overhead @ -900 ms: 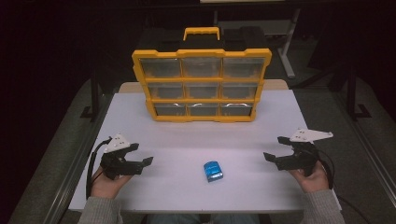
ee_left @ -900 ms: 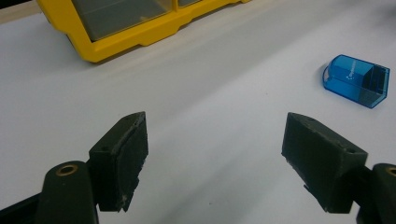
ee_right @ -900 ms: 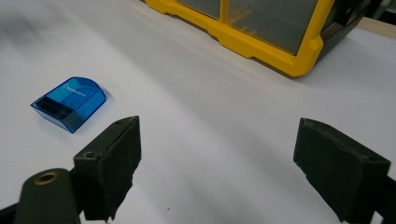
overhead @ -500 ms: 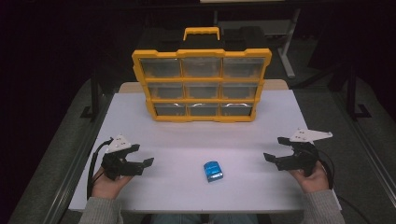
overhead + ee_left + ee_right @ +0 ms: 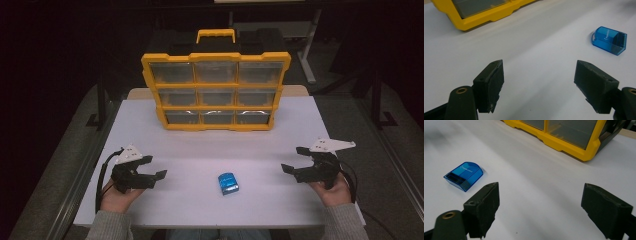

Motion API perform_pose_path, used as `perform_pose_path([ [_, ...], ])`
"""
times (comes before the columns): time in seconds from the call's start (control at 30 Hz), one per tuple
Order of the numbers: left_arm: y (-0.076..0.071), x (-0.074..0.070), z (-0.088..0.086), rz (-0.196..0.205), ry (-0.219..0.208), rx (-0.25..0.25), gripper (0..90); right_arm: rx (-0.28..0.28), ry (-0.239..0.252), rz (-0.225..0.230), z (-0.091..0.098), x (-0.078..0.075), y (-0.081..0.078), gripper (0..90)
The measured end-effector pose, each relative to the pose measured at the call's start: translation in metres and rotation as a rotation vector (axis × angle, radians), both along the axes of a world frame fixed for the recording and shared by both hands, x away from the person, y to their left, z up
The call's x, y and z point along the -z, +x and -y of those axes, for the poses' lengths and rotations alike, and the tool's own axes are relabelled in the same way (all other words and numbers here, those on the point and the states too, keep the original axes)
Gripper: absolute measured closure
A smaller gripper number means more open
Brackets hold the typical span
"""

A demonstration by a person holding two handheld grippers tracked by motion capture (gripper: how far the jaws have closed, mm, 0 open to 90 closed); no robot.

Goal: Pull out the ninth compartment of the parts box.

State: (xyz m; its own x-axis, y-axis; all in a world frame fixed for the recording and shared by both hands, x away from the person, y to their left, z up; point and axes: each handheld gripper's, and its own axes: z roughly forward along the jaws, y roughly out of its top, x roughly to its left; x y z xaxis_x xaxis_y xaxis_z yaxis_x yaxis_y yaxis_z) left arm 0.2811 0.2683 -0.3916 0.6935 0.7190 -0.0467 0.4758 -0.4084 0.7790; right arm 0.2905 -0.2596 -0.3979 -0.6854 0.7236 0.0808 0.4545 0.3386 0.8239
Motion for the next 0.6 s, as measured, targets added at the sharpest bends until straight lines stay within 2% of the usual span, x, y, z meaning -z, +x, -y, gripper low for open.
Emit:
perform_pose_path([
  [0.03,0.0,0.0,0.0,0.0,0.0,0.0,24.0,0.0,0.0,0.0,0.0,0.0,0.0,14.1],
  [0.07,0.0,0.001,0.002,-0.005,-0.023,-0.006,24.0,-0.001,-0.004,0.005,-0.001,0.0,0.0,14.1],
  [0.13,0.0,0.0,0.004,0.002,-0.009,0.014,24.0,-0.002,-0.007,0.006,-0.001,-0.001,-0.001,14.1],
  [0.17,0.0,0.0,0.006,0.006,-0.022,0.013,24.3,-0.002,-0.006,0.012,-0.002,-0.001,-0.001,14.1],
  [0.33,0.003,-0.002,0.01,0.0,-0.02,0.039,25.2,0.001,-0.004,0.003,-0.003,-0.002,-0.001,14.1],
  [0.6,0.013,-0.008,0.027,-0.016,-0.044,0.062,28.3,0.003,0.003,0.009,-0.001,-0.004,-0.001,14.1],
])
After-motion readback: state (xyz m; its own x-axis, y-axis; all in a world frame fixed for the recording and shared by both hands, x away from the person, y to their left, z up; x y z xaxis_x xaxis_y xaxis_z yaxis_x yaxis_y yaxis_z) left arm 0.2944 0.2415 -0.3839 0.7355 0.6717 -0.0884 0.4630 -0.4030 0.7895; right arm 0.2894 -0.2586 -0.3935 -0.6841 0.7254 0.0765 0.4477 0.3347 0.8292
